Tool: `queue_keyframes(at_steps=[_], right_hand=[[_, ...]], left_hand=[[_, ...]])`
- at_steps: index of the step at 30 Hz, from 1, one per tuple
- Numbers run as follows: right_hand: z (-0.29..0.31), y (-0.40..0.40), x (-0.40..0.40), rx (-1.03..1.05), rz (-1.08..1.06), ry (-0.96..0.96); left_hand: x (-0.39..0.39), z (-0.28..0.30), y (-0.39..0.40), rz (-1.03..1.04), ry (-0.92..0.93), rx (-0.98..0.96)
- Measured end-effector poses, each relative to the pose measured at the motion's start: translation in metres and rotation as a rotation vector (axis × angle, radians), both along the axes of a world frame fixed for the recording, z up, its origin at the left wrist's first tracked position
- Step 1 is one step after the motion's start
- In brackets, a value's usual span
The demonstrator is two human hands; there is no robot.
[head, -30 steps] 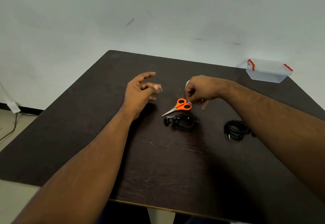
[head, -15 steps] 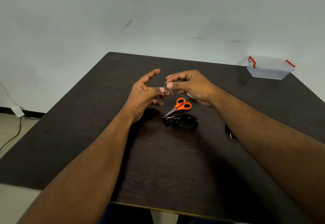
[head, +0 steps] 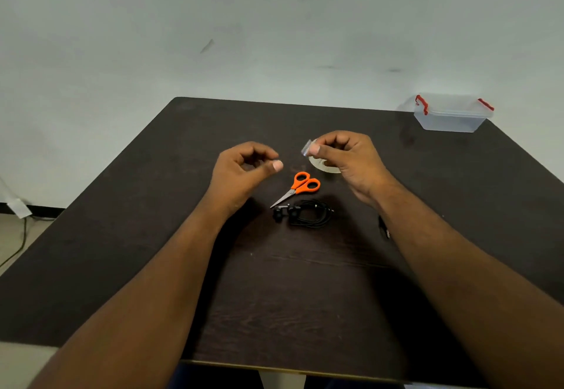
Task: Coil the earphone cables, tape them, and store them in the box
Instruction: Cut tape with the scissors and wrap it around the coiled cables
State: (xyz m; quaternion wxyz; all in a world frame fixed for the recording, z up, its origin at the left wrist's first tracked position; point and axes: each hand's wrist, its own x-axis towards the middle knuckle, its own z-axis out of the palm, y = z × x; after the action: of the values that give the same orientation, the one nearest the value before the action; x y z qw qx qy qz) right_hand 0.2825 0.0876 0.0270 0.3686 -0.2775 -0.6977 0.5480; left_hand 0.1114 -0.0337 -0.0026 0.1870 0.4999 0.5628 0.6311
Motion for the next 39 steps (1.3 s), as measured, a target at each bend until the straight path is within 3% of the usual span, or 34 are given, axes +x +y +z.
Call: queue_keyframes(at_steps=[5,12,17,22,29,32,36,39], right_hand=[[-0.015,-0.013,0.008,-0.072,-0.089,0.147],[-0.018,-0.018,0.015,-0.213,-0.096,0.268],[-0.023,-0.019,0.015,-0.328,-0.071,0.261],[-0.025,-0.023,0.015,-0.307,-0.055,0.191],[-0.026,-0.024,0.015,-0.307,-0.076,0.134],[-0.026,-0.025,0.013,-0.308,-0.123,0.133],[-0.021,-0.027,0.014,-0.354,-0.19,0.211],[-0.018,-0.039,0.007,-0.455,-0.173,0.292]], left_hand=[[0.031,-0.002,-0.011,-0.117,0.549,-0.041],[0.043,0.005,-0.013,-0.204,0.997,-0.373],[0.044,0.0,-0.011,-0.154,0.984,-0.394],[0.047,-0.007,-0.008,-0.101,1.028,-0.299],[0.051,-0.011,-0.004,-0.016,1.159,-0.357],[0.045,-0.016,-0.004,0.044,1.054,-0.326],[0.032,-0.015,-0.001,0.268,0.553,-0.213],[0.023,-0.01,-0.003,0.367,0.332,-0.13]])
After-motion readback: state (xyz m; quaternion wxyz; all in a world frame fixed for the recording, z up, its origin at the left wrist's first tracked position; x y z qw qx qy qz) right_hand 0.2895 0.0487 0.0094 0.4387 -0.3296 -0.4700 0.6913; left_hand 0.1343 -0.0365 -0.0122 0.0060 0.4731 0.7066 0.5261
